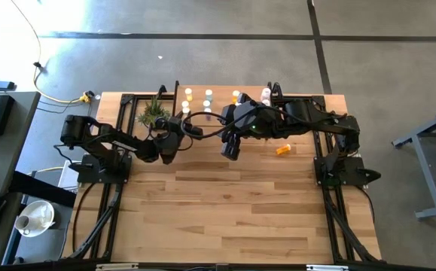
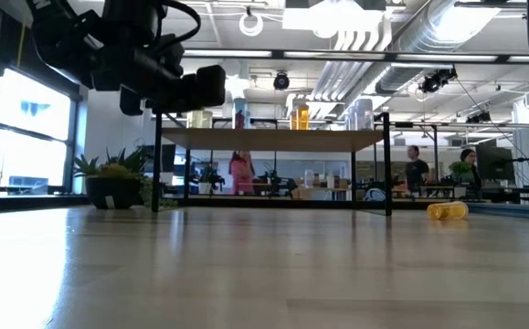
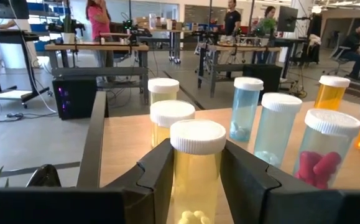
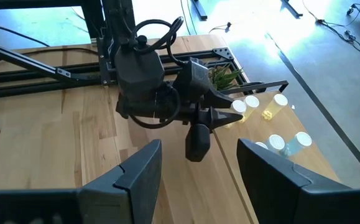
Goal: Pick and place medicine bottles onto shelf by color
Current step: Put the yellow pill bottle on the shelf aligned with the other yellow pill bottles
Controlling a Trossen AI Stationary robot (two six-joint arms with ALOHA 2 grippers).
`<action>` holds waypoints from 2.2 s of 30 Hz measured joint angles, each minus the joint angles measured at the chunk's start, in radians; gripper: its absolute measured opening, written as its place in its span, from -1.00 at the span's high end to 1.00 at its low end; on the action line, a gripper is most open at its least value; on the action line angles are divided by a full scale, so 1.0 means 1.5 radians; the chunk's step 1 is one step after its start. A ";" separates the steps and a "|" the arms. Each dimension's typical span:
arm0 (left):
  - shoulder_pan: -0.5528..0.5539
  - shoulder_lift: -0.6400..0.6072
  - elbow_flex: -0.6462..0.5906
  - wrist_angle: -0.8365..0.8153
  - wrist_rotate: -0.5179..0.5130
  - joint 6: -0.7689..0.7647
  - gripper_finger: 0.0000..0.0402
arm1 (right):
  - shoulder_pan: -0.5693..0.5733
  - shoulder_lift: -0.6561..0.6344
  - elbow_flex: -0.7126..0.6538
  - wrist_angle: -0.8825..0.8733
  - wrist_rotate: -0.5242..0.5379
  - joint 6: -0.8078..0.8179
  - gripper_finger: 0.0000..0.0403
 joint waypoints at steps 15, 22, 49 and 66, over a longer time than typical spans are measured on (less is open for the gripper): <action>-0.001 0.000 0.000 -0.001 0.001 0.004 0.20 | 0.000 0.000 0.000 -0.001 0.000 -0.001 0.01; -0.008 0.000 0.000 0.000 0.006 0.005 0.04 | 0.000 0.000 0.000 -0.003 0.000 -0.001 0.01; -0.020 -0.003 0.000 0.062 0.000 0.068 -0.02 | 0.000 0.000 0.000 -0.008 0.000 -0.001 0.01; -0.063 -0.088 0.000 0.065 -0.030 0.184 -0.02 | 0.000 0.000 0.000 -0.018 0.000 -0.001 0.01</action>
